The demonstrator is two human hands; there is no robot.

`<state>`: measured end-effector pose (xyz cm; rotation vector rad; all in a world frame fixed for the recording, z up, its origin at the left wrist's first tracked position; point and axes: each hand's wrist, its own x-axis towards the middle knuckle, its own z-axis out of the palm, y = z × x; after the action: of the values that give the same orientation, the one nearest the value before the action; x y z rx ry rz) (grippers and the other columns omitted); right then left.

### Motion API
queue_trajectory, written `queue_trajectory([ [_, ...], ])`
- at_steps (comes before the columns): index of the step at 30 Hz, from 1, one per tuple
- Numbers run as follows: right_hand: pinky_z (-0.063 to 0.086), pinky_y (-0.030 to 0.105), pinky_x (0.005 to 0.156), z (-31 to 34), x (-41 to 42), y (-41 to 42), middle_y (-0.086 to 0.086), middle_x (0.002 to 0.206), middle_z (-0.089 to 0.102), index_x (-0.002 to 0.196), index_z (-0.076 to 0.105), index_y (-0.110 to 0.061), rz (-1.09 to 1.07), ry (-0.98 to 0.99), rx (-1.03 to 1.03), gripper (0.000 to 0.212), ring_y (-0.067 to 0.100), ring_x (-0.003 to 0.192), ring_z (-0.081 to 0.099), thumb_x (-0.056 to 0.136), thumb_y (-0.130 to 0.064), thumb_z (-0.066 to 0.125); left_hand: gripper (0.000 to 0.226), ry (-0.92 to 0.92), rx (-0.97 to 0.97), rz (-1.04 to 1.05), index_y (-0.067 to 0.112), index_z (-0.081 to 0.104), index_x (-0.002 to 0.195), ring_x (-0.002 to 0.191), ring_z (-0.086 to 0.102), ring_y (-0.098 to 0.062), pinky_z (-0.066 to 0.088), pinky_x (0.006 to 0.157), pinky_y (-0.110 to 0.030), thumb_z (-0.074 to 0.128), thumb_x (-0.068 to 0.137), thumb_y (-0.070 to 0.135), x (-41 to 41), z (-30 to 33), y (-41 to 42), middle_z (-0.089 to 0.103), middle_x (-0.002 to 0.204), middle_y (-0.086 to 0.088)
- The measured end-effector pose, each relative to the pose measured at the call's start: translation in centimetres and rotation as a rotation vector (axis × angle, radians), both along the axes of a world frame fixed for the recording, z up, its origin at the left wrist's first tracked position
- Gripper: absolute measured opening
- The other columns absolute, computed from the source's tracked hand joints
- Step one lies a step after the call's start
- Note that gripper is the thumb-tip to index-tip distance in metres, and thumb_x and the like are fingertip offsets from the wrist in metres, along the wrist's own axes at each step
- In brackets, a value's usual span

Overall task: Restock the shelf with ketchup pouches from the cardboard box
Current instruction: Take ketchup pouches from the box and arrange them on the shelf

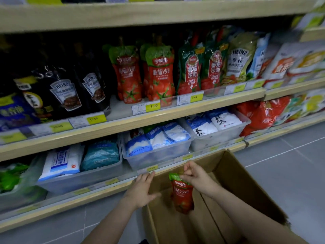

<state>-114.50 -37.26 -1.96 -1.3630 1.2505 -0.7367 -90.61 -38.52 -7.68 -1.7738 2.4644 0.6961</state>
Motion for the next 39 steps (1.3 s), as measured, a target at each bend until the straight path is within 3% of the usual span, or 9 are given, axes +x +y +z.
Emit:
queue_trajectory([
  [3, 0.045, 0.018, 0.057, 3.6, -0.3, -0.9, -0.001, 0.062, 0.058, 0.084, 0.04, -0.011, 0.03, -0.073, -0.019, 0.024, 0.009, 0.062, 0.055, 0.085, 0.006, 0.057, 0.099, 0.213, 0.041, 0.016, 0.03, 0.027, 0.143, 0.137, 0.022, -0.014, 0.02, 0.113, -0.027, 0.067, 0.061, 0.069, -1.8, 2.8, -0.6, 0.027, 0.148, 0.01],
  [5, 0.046, 0.021, 0.059, 5.9, -0.2, -1.6, 0.005, 0.067, 0.057, 0.085, 0.041, -0.013, 0.078, -0.093, -0.042, 0.023, 0.012, 0.065, 0.056, 0.086, 0.005, 0.056, 0.084, 0.48, 0.15, 0.002, 0.04, 0.044, 0.127, 0.126, 0.042, -0.006, 0.028, 0.109, -0.017, 0.081, 0.053, 0.057, -3.3, 4.7, -0.9, 0.044, 0.134, 0.021],
  [10, 0.044, 0.025, 0.057, 9.6, 0.4, -3.0, 0.006, 0.063, 0.058, 0.084, 0.04, -0.014, 0.114, -0.165, -0.082, 0.024, 0.014, 0.061, 0.056, 0.086, 0.006, 0.054, 0.053, 0.761, 0.247, 0.102, 0.027, 0.066, 0.098, 0.097, 0.066, -0.011, 0.05, 0.095, -0.041, 0.086, 0.05, 0.038, -5.7, 6.7, -1.1, 0.072, 0.102, 0.003],
  [13, 0.052, 0.022, 0.057, 9.7, 0.5, -3.1, 0.001, 0.071, 0.07, 0.09, 0.045, -0.014, -0.005, -0.198, -0.105, 0.023, 0.011, 0.066, 0.066, 0.083, 0.0, 0.061, 0.041, 0.785, 0.201, 0.189, 0.031, 0.067, 0.091, 0.093, 0.067, -0.008, 0.052, 0.092, -0.04, 0.086, 0.055, 0.035, -6.3, 7.5, -1.2, 0.073, 0.097, 0.005],
  [18, 0.056, 0.032, 0.083, 7.4, 0.5, -2.2, 0.006, 0.099, 0.072, 0.097, 0.064, -0.017, -0.008, -0.08, -0.096, 0.022, 0.017, 0.091, 0.069, 0.077, -0.016, 0.072, 0.033, 0.823, 0.093, 0.242, 0.032, 0.067, 0.084, 0.084, 0.068, -0.003, 0.055, 0.084, -0.034, 0.085, 0.057, 0.032, -6.6, 8.6, -0.9, 0.072, 0.086, 0.01],
  [25, 0.054, 0.02, 0.067, 8.9, 0.3, -2.8, 0.001, 0.094, 0.071, 0.097, 0.063, -0.018, -0.089, -0.175, -0.038, 0.017, 0.011, 0.085, 0.068, 0.081, -0.013, 0.067, 0.049, 0.822, 0.198, 0.208, 0.029, 0.064, 0.097, 0.093, 0.067, -0.008, 0.054, 0.088, -0.034, 0.087, 0.055, 0.033, -5.7, 8.0, -0.5, 0.071, 0.099, 0.008],
  [32, 0.049, 0.035, 0.092, 7.8, 3.5, -1.7, -0.001, 0.11, 0.062, 0.119, 0.048, -0.016, -0.301, 0.085, -0.139, 0.064, 0.015, 0.102, 0.059, 0.065, -0.022, 0.082, 0.033, 0.758, -0.057, 0.32, 0.035, 0.059, 0.086, 0.074, 0.059, 0.008, 0.044, 0.059, -0.006, 0.083, 0.064, 0.03, -6.4, 9.2, -0.4, 0.061, 0.076, 0.025],
  [37, 0.05, 0.036, 0.09, 8.3, 3.9, -2.1, 0.002, 0.109, 0.064, 0.115, 0.05, -0.016, -0.336, 0.048, -0.173, 0.057, 0.018, 0.103, 0.061, 0.068, -0.018, 0.08, 0.049, 0.682, -0.12, 0.238, 0.029, 0.059, 0.109, 0.097, 0.059, -0.002, 0.046, 0.078, -0.012, 0.079, 0.066, 0.042, -4.0, 10.9, -0.4, 0.061, 0.1, 0.019],
  [39, 0.05, 0.038, 0.091, 9.0, 4.0, -2.6, 0.001, 0.111, 0.063, 0.116, 0.049, -0.019, -0.317, 0.068, -0.188, 0.057, 0.017, 0.103, 0.059, 0.068, -0.02, 0.081, 0.051, 0.542, -0.3, 0.221, 0.026, 0.058, 0.116, 0.101, 0.056, -0.003, 0.044, 0.083, -0.016, 0.071, 0.072, 0.049, -1.4, 12.5, -0.7, 0.06, 0.107, 0.014],
])
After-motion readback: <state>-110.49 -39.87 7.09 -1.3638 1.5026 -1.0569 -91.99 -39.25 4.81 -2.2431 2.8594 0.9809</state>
